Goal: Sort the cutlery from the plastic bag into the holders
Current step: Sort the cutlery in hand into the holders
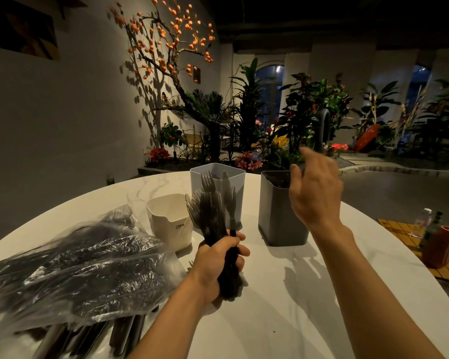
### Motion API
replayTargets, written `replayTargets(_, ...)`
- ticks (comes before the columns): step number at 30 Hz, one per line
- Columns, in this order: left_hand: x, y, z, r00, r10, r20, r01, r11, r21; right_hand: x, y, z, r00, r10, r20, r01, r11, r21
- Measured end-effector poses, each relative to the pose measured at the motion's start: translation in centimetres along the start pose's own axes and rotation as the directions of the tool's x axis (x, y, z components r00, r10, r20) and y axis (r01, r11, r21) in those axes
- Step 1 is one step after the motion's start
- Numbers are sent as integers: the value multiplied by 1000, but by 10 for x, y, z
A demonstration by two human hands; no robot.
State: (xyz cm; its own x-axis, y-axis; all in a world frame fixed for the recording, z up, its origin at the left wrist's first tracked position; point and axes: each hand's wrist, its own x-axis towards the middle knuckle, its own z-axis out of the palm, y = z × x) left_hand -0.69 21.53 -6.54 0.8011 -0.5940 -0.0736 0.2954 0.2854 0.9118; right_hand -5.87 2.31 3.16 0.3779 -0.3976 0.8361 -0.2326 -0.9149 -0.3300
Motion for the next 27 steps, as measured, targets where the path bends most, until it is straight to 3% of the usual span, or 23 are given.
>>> replayTargets(1, 0, 0, 0, 1000, -1, 2, 1, 1000, 1, -2, 0, 1, 990, 22, 136, -12, 997, -72)
replayTargets(3, -1, 1, 0, 1000, -4, 11, 4, 1000, -2, -5, 0, 4, 903, 118, 414, -41, 981, -191)
replayTargets(4, -1, 1, 0, 1000, -5, 19, 5, 1000, -8, -7, 0, 6, 861, 164, 481, -58, 972, -228)
replayTargets(6, -1, 1, -2, 999, -5, 36, 6, 1000, -20, -9, -6, 8, 881, 186, 436, -93, 970, -226)
replayTargets(8, -1, 1, -4, 999, 0, 46, 2, 1000, -27, -9, -16, 7, 978, 92, 190, -67, 989, -135)
replayTargets(10, 0, 1, -5, 999, 13, 50, -12, 1000, -24, -7, -28, 7, 999, -41, 17, 41, 999, 30)
replayTargets(12, 0, 1, -5, 998, 22, 56, -21, 1000, -19, -8, -45, 6, 976, -76, 205, 18, 963, 269)
replayTargets(13, 0, 1, -5, 998, 26, 58, -25, 1000, -13, -12, -54, 7, 918, -78, 390, -67, 936, 344)
replayTargets(15, -2, 1, -4, 997, 38, 61, -37, 999, -6, -24, -70, 11, 725, -97, 682, -261, 877, 403)
replayTargets(17, -3, 0, -4, 998, 48, 51, -48, 999, -6, -36, -76, 17, 617, -100, 780, -435, 783, 444)
replayTargets(23, 2, 0, -8, 999, 30, 18, -28, 996, -84, -33, -66, 8, 656, -35, 754, -603, 577, 551)
replayTargets(27, 5, 0, -8, 997, 39, -62, -50, 983, -174, -21, -60, 4, 817, 44, 575, -480, 605, 635)
